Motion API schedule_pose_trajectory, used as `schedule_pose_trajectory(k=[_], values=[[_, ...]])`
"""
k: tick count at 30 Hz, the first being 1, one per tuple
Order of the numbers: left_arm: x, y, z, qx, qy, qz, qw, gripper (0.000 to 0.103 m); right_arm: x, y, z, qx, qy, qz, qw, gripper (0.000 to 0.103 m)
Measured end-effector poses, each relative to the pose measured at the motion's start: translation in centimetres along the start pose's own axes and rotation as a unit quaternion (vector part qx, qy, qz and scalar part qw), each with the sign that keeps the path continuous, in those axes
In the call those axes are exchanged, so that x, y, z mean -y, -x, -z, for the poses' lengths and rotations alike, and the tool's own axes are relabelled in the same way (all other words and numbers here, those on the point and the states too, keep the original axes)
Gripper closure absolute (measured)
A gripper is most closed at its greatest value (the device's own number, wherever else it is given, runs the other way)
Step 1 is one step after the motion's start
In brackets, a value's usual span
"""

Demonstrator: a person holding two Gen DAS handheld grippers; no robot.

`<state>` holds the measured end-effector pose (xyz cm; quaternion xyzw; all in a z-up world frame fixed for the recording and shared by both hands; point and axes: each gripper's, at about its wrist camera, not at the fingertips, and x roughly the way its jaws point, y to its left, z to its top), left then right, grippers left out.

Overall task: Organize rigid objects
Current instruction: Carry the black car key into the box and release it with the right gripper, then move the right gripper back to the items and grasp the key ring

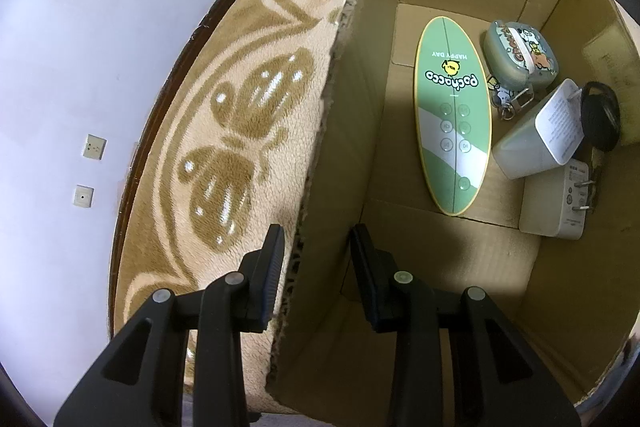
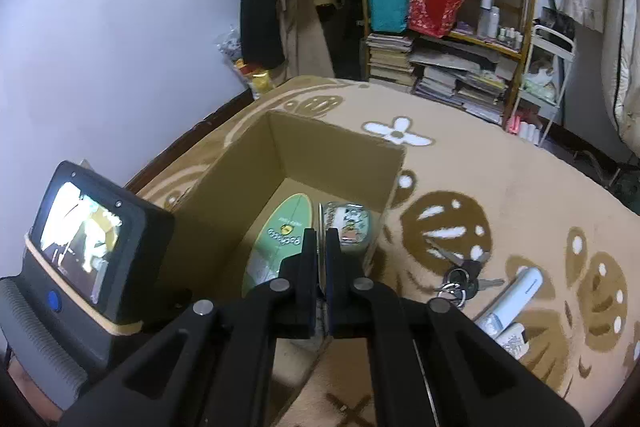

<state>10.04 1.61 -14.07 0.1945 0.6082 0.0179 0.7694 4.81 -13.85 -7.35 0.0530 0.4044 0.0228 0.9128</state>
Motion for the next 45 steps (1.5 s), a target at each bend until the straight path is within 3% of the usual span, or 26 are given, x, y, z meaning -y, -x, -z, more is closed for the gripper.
schedule_pose_trajectory(k=[2,4,7,12,15,18,22,31,38,42,45], values=[[0.0,-0.1,-0.1,0.0,-0.001,-0.001,1.0,0.069,0.2,0.5,-0.3,0.009,-0.003,0.008,1.0,0.091],[0.0,-0.1,-0.1,0.0,-0.003,-0.003,1.0,0.069,0.7,0.9,-0.6,0.017,-0.009,0.013,1.0,0.068],[-0.1,-0.1,-0.1,0.0,-0.001,0.0,1.0,0.069,2.0,1.5,-0.9,0.033,-0.037,0.029,0.998,0.046],[0.0,-0.1,-0.2,0.0,-0.004,-0.004,1.0,0.069,4.7,0.9,-1.1,0.015,-0.078,0.052,0.996,0.035],[0.2,-0.1,-0.3,0.0,-0.005,-0.006,1.0,0.069,6.9,-0.1,-1.0,-0.012,-0.099,0.075,0.992,0.011],[0.1,-0.1,-0.3,-0.001,-0.002,-0.004,1.0,0.067,8.1,-0.6,-0.8,-0.023,-0.108,0.077,0.991,0.001],[-0.2,-0.1,-0.3,0.001,-0.003,-0.01,0.9999,0.061,9.5,-2.1,-0.4,-0.052,-0.111,0.086,0.989,0.0],[-0.3,-0.2,-0.2,0.002,0.001,-0.002,1.0,0.066,13.1,-6.3,1.2,-0.101,-0.155,0.068,0.98,0.0],[-0.4,-0.2,-0.3,0.001,0.002,0.002,1.0,0.069,14.5,-8.6,2.4,-0.127,-0.162,0.08,0.975,0.0],[-0.3,-0.2,-0.3,0.002,0.003,0.012,0.9999,0.074,15.0,-9.4,2.8,-0.137,-0.17,0.08,0.973,0.014],[0.0,-0.1,-0.3,0.003,-0.002,0.011,0.9999,0.076,15.0,-9.9,3.0,-0.146,-0.172,0.075,0.971,0.019]])
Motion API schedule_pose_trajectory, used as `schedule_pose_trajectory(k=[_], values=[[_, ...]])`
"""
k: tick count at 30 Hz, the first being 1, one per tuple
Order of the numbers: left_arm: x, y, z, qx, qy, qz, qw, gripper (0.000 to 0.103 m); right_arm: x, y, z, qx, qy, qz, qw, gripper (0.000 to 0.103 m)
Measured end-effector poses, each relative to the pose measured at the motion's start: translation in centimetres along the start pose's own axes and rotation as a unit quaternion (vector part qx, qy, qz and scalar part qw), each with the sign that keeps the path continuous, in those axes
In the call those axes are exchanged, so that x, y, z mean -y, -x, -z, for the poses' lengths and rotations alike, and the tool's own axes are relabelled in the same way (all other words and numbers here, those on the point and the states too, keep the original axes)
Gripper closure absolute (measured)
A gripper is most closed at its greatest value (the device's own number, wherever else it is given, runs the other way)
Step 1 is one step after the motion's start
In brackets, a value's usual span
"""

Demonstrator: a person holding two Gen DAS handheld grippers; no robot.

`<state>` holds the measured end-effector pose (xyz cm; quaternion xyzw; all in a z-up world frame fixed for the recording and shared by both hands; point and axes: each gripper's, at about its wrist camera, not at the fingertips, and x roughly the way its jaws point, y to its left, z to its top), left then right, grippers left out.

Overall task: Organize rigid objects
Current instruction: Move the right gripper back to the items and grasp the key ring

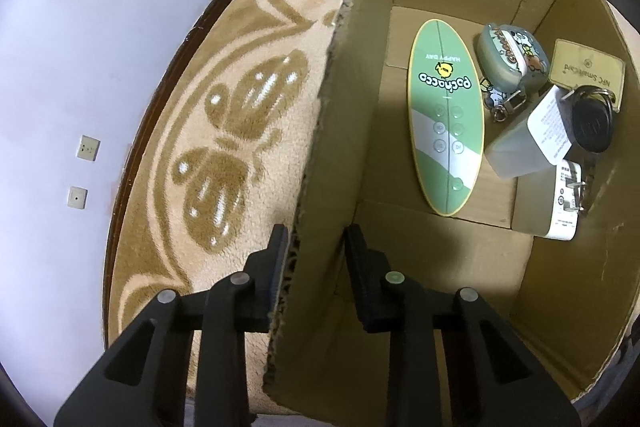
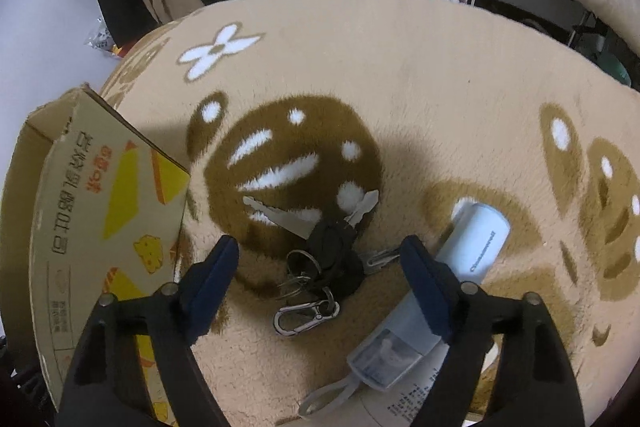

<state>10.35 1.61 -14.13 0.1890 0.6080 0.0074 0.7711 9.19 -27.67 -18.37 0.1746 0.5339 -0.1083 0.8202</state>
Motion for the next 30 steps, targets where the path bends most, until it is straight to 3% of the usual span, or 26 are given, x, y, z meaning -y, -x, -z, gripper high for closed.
schedule_pose_trajectory(k=[5,8,12,30], values=[[0.2,0.2,0.0,0.002,-0.001,0.002,1.0,0.079,-0.4,-0.6,0.1,-0.008,0.005,0.018,1.0,0.028],[0.3,0.3,0.0,0.004,-0.004,0.006,1.0,0.082,-0.3,-0.7,0.2,-0.006,0.009,0.035,0.999,0.039],[0.5,0.4,0.1,0.006,-0.006,0.004,1.0,0.082,0.0,0.2,0.3,0.01,0.012,0.022,1.0,0.071],[0.4,1.0,0.1,0.009,-0.007,0.004,0.9999,0.082,-1.1,3.1,0.5,0.066,0.015,-0.001,0.998,0.073]])
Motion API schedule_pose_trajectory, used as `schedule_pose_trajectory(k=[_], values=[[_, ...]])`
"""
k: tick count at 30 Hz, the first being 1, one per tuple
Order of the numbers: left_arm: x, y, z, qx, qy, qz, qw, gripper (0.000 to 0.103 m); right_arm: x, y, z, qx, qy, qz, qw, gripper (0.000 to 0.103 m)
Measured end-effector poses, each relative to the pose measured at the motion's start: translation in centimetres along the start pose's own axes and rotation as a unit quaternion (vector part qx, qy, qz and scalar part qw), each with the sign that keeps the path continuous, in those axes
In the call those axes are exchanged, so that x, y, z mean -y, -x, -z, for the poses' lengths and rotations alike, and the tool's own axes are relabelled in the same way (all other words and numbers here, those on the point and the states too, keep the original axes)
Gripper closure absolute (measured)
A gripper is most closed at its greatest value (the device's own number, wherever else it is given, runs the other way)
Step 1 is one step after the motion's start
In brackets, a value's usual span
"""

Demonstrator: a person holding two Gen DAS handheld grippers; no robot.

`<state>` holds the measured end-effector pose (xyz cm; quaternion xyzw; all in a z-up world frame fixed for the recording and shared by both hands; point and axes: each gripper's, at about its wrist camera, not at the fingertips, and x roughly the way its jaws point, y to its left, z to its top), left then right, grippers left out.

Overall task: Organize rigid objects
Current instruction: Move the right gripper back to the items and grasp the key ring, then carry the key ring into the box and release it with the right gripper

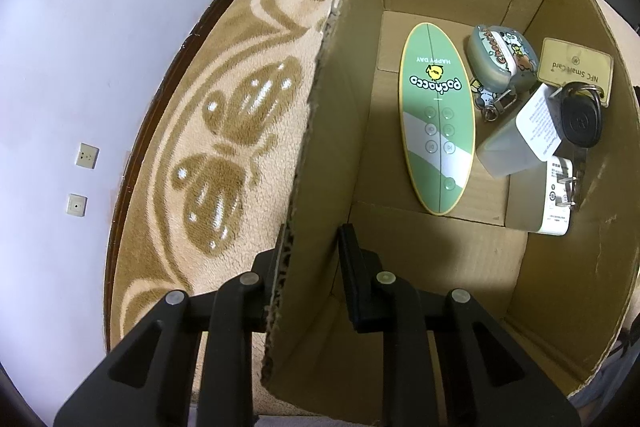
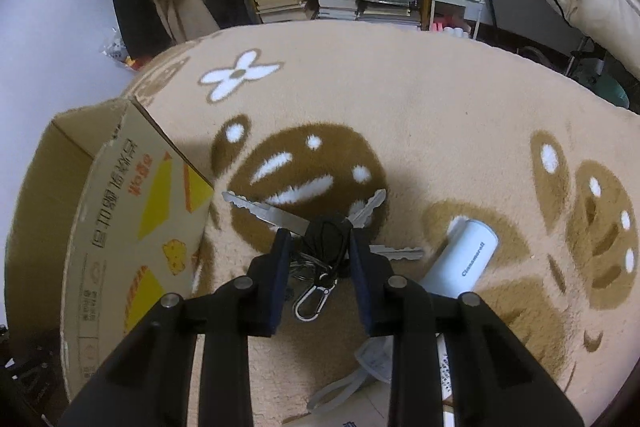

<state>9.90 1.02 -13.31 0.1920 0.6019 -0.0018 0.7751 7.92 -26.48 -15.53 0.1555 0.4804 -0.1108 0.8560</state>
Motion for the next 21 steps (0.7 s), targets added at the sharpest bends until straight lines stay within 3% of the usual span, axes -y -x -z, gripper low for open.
schedule_pose_trajectory(k=[11,21], values=[[-0.2,-0.1,0.0,0.0,0.001,-0.001,1.0,0.081,0.6,3.3,-1.1,0.061,-0.024,-0.016,0.998,0.073],[-0.1,-0.1,0.0,0.0,0.0,-0.004,1.0,0.081,-0.3,6.6,-1.6,0.106,-0.031,-0.059,0.992,0.073]])
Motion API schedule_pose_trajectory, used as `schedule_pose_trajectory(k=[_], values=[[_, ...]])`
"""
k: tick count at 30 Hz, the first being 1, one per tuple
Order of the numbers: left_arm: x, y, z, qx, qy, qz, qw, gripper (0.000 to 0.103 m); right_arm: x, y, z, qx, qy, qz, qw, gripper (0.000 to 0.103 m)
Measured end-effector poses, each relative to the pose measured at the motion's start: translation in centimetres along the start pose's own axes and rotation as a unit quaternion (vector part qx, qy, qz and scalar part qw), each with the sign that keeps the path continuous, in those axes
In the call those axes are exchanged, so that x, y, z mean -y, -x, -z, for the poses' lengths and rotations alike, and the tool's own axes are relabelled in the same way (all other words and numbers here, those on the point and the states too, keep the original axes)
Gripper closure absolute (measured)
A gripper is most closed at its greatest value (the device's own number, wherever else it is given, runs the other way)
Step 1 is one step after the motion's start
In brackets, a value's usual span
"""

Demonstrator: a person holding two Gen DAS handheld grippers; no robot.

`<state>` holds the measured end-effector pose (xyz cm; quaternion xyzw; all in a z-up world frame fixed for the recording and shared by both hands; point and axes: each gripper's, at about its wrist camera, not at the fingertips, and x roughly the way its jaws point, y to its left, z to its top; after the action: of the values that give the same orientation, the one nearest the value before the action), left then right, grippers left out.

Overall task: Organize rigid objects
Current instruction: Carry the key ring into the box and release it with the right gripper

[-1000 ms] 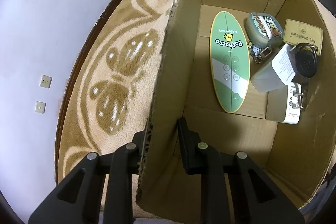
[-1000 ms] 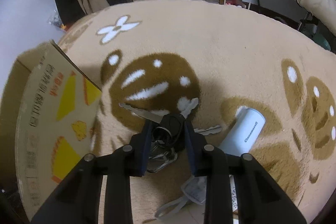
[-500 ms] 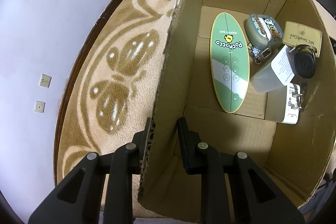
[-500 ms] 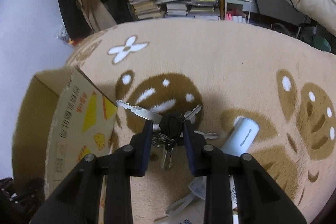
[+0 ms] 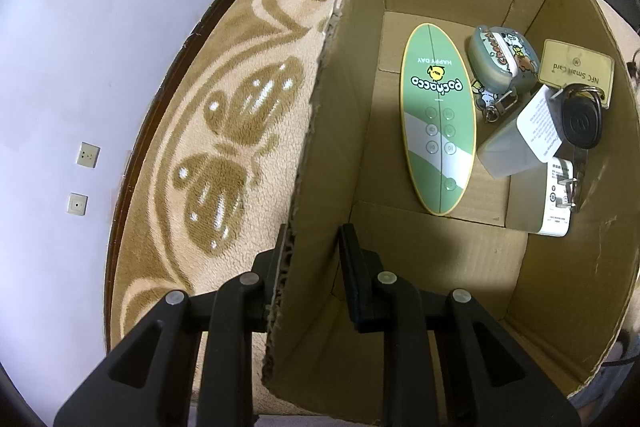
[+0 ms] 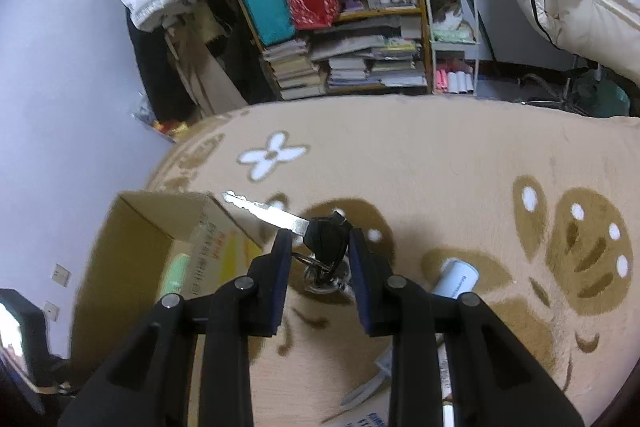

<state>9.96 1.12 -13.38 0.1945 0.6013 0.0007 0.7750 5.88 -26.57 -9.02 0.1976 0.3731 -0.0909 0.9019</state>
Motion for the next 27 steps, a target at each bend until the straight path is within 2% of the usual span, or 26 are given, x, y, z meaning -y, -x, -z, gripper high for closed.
schedule_pose_trajectory(k=[6,12,18,21,26,27], values=[[0.0,0.0,0.0,-0.002,0.003,0.002,1.0,0.081,-3.0,2.9,-0.2,0.041,0.034,-0.035,0.998,0.073],[0.0,0.0,0.0,-0.001,0.002,0.001,1.0,0.081,-6.6,6.9,-0.1,0.096,0.074,-0.075,0.99,0.073],[-0.1,0.1,-0.1,-0.001,0.002,0.001,1.0,0.081,-9.3,8.2,0.6,0.116,0.117,-0.092,0.982,0.073],[-0.1,0.1,-0.1,-0.001,0.002,0.001,1.0,0.08,-10.1,6.8,1.6,0.097,0.135,-0.094,0.982,0.073],[-0.1,0.0,-0.1,-0.001,0.0,-0.002,1.0,0.08,-10.1,3.6,2.8,0.041,0.132,-0.093,0.986,0.073],[0.0,0.0,-0.1,-0.001,0.0,-0.002,1.0,0.08,-10.1,3.2,2.9,0.037,0.134,-0.091,0.986,0.076]])
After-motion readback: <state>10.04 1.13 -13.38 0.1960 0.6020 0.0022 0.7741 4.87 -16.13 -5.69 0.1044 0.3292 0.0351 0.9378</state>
